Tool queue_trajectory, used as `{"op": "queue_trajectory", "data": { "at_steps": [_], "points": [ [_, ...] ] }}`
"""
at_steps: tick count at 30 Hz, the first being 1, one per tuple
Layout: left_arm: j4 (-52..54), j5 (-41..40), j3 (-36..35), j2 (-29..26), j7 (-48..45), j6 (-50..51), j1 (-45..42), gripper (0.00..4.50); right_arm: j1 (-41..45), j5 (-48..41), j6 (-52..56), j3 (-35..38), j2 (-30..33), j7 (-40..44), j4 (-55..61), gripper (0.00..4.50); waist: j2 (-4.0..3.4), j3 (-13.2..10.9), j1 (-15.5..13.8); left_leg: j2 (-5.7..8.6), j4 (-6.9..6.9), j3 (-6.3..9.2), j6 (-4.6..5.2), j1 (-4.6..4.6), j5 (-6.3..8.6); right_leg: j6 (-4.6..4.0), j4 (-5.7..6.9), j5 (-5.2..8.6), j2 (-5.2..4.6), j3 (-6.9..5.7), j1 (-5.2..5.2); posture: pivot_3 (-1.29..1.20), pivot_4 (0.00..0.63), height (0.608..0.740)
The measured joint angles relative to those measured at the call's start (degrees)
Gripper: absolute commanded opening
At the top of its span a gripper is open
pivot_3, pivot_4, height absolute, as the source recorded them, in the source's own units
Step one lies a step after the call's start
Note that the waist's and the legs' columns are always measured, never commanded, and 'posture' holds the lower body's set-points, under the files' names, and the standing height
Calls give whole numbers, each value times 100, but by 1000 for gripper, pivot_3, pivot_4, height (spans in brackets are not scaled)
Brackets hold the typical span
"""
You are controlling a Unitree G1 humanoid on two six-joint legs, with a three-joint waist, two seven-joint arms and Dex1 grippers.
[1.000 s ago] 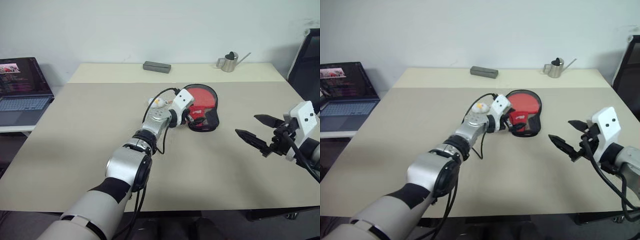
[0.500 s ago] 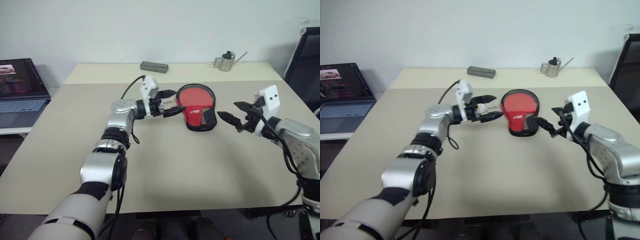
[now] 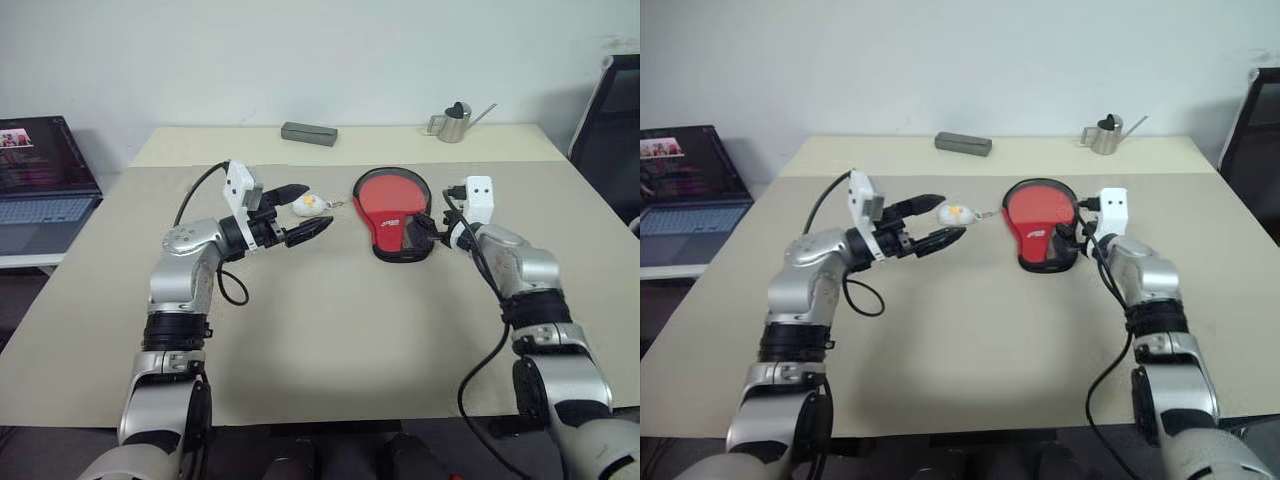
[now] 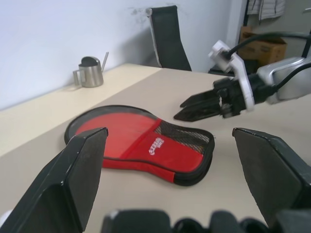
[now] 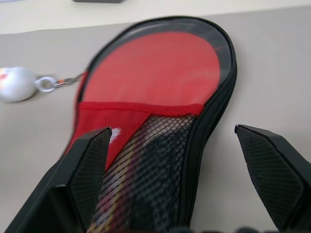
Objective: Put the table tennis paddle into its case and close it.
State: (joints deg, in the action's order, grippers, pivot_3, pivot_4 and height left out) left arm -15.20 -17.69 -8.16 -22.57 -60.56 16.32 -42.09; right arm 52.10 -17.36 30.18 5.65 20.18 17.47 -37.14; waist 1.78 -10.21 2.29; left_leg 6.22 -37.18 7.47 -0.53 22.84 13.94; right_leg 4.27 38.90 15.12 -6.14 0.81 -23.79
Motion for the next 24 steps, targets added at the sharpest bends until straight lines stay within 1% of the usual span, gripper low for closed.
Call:
{"op": "queue_trajectory", "data": {
  "at_steps": [4,10,17,24],
  "points": [
    [143,-35,30,-34,136,87,21,4500,443,328,-676,-14,-81,-2,-1093,4449,0,0,28,0,1,-1,-1,0,0,0,-1,0,1,1,-1,0,150,740],
    [192,-73,118,-60,252,105,28,4500,719,896,-1638,-150,-184,35,-2333,4449,0,0,97,-1,2,-2,-2,0,-1,0,-2,0,1,3,-1,0,150,740],
    [315,-175,152,-91,315,115,52,4500,828,1304,-2196,-298,-285,114,-2832,4449,-3,2,147,-3,2,-3,-3,-2,-2,0,0,0,3,5,-1,0,150,740],
    [331,-248,184,-105,369,115,113,4500,956,1531,-2368,-351,-565,169,-2960,4449,-6,3,255,-3,1,-3,-4,-5,-2,-1,4,0,4,8,-1,0,150,740]
  ]
}}
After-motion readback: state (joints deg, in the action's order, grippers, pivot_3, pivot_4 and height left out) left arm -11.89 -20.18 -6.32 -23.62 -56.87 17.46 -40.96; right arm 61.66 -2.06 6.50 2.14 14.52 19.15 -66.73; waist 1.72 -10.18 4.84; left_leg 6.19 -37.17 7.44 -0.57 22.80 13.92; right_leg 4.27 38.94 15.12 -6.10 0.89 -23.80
